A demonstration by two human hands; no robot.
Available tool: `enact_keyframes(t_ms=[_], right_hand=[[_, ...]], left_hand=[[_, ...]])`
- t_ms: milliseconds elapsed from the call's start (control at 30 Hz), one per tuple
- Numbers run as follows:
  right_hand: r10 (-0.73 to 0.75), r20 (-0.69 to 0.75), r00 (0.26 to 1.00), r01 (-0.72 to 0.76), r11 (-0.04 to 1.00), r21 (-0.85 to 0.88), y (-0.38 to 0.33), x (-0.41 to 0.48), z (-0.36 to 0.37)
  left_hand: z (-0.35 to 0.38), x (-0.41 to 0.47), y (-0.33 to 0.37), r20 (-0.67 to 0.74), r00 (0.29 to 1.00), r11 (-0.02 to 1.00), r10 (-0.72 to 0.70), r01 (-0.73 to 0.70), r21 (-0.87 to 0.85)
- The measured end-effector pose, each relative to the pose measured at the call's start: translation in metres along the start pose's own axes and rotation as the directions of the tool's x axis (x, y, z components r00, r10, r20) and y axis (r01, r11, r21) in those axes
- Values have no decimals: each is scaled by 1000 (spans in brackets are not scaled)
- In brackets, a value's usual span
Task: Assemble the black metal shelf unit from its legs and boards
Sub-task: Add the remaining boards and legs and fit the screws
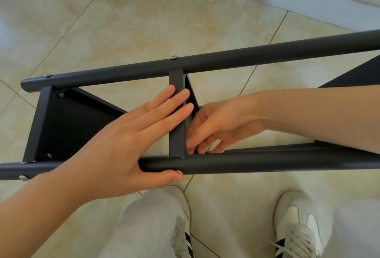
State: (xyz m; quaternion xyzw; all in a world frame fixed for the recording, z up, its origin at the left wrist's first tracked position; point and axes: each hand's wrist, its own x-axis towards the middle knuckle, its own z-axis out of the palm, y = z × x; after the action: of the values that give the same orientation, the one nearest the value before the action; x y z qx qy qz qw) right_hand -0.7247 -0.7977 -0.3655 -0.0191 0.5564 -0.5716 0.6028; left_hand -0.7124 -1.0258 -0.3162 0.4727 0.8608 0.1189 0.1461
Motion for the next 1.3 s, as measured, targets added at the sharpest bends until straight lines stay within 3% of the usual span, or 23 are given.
enact_keyframes(t_ms=[700,867,1300], right_hand=[[12,13,1000,-12,1000,-13,-4,2,2],[8,-25,1000,-10,994,-104,-7,3,4],[10,-31,999,-11,999,-49,-6,6,6]], left_hand=[[0,0,0,4,1000,1000,-1,1,13],[0,1,0,-4,1000,1000,2,-2,2],[0,1,1,-1,1000,1000,-3,3,5]])
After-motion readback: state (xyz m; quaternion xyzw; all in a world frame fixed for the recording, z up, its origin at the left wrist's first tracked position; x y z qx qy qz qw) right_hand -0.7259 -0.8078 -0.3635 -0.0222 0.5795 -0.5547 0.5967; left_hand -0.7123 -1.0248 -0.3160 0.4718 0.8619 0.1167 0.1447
